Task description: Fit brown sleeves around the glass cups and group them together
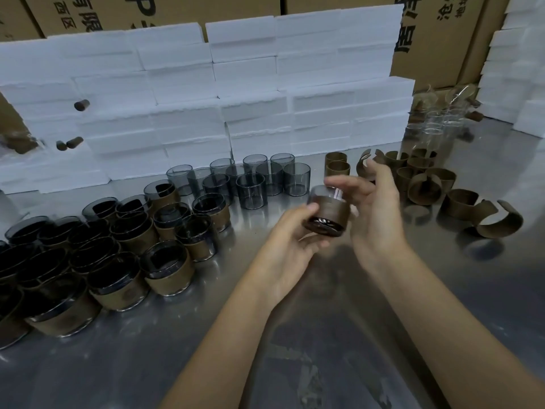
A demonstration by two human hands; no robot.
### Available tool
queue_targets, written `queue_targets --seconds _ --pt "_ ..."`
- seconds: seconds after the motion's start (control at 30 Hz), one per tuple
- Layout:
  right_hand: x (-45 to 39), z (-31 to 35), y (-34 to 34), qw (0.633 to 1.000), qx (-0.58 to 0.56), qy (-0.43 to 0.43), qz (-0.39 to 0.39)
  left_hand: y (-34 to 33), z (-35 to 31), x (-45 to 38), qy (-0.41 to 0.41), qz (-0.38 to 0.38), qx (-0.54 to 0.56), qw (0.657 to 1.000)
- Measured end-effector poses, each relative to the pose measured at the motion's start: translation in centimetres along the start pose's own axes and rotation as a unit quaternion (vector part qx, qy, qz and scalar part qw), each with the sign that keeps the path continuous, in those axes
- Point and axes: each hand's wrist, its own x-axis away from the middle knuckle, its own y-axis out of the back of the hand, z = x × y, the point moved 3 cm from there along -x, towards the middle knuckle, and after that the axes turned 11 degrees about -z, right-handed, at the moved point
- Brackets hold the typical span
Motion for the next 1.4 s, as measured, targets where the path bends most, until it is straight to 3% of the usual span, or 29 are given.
queue_targets --seconds 0.07,0.2,0.4,0.57,0.77,0.93,1.07,1.2,1.4 --pt "-0.2 -0.4 -0.2 0.998 -0.013 -0.043 0.04 0.4 -0.6 0.1 0.022 0.0 0.094 0.995" --pt "0.4 -2.0 -0.6 0.986 0.006 -0.118 0.119 1.5 -1.1 -0.3 0.02 -0.008 0.179 0.984" --pt "1.0 -2.8 -1.6 0.972 0.104 -0.072 0.197 1.9 -1.4 -0.4 0.021 -0.022 0.209 0.978" --pt "1.0 -3.1 -1.7 0.973 0.145 -0.008 0.179 2.0 -1.8 -0.7 -0.014 -0.057 0.134 0.989" --pt "0.8 -3.0 -1.3 0.959 0.202 0.061 0.187 2.5 -2.6 -0.5 -0.05 -0.124 -0.1 0.986" --pt "1.5 -4.5 -1.9 0.915 0.306 0.104 0.243 2.7 -3.2 0.2 -0.035 -0.18 -0.013 0.983" --pt "2.3 -5.3 -2.2 0.861 0.406 0.193 0.238 3.1 -3.2 -0.1 -0.03 -0.252 -0.019 0.967" --pt "2.4 -5.6 -2.2 0.857 0.406 0.228 0.223 2.9 -3.3 0.0 -0.026 -0.269 -0.045 0.962" --pt "2.2 -5.9 -2.0 0.879 0.371 0.2 0.221 3.1 -3.3 0.0 -0.025 -0.258 -0.068 0.963"
